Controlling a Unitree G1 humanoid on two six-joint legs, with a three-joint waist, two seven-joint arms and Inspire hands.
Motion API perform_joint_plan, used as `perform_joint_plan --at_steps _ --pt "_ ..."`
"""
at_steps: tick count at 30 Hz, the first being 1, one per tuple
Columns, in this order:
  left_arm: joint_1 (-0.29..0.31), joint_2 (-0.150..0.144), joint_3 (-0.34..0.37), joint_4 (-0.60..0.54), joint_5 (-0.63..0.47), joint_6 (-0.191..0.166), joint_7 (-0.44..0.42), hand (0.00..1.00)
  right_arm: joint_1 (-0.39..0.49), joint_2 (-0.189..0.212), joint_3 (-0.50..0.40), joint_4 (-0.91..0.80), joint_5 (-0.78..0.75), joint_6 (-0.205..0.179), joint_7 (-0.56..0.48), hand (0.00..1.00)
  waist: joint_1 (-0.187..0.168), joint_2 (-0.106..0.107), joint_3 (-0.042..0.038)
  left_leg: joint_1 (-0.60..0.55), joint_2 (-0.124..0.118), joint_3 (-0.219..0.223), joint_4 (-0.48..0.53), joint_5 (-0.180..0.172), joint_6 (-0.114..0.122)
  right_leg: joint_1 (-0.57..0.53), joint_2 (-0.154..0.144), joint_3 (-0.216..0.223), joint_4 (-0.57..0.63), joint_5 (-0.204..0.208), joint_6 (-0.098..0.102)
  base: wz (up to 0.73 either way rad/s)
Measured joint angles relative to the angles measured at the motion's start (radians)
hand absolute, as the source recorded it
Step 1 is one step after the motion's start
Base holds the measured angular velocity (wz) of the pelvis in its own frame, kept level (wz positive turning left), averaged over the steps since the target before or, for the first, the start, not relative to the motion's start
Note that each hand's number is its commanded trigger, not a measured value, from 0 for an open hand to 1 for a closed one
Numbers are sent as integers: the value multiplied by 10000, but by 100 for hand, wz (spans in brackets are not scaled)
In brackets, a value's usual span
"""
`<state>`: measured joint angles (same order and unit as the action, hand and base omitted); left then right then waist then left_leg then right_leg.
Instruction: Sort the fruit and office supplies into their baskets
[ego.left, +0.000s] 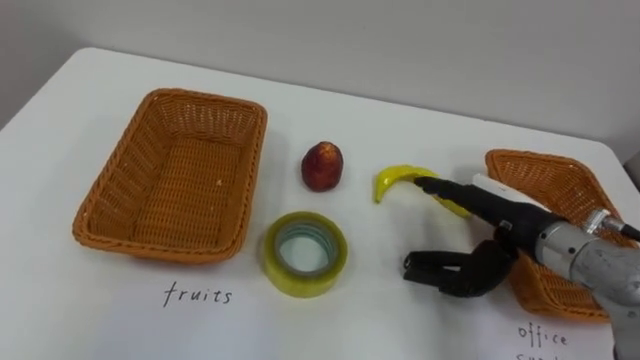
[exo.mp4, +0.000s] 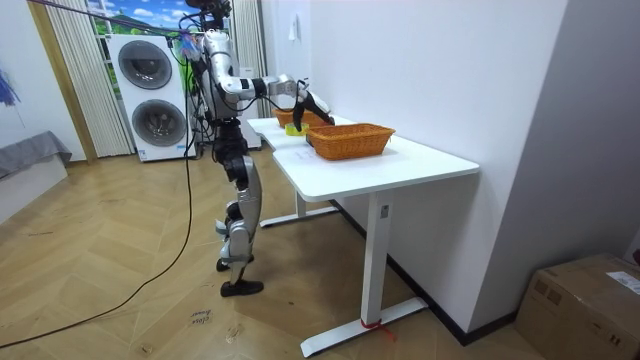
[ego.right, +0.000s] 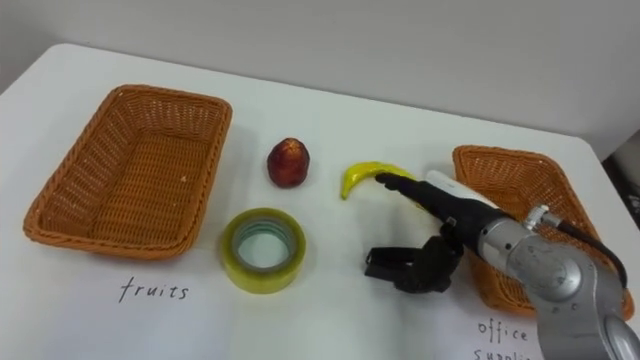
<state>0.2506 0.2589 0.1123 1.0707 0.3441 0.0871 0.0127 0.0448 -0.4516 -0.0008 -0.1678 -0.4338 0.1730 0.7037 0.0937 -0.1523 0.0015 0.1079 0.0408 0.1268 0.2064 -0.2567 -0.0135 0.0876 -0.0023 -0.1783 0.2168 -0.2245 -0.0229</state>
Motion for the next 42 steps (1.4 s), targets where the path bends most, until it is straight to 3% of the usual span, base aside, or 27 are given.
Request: perform_joint_plan --at_steps 10,23,33,42 --pt "-98 0 -171 -43 17 -8 58 0 -6 0 197 260 -72 28 201 0 79 93 83 -90 2 7 -2 0 0 -42 5 12 -8 1 -1 0" --pt "-56 0 -173 -213 15 170 56 0 1 1 198 448 -73 133 195 0 194 88 77 -101 4 -7 0 1 -1 35 12 -18 -122 7 -4 0" --pt "-14 -20 -187 -697 10 216 60 0 27 21 205 781 -218 273 172 0 200 223 111 -145 5 -48 165 0 -1 94 3 -39 -118 42 -21 0" --pt "137 -42 -205 -1179 8 361 284 0 58 96 205 891 -1275 465 285 0 182 373 53 -299 8 -214 291 0 0 15 -3 -176 -61 90 -42 2"
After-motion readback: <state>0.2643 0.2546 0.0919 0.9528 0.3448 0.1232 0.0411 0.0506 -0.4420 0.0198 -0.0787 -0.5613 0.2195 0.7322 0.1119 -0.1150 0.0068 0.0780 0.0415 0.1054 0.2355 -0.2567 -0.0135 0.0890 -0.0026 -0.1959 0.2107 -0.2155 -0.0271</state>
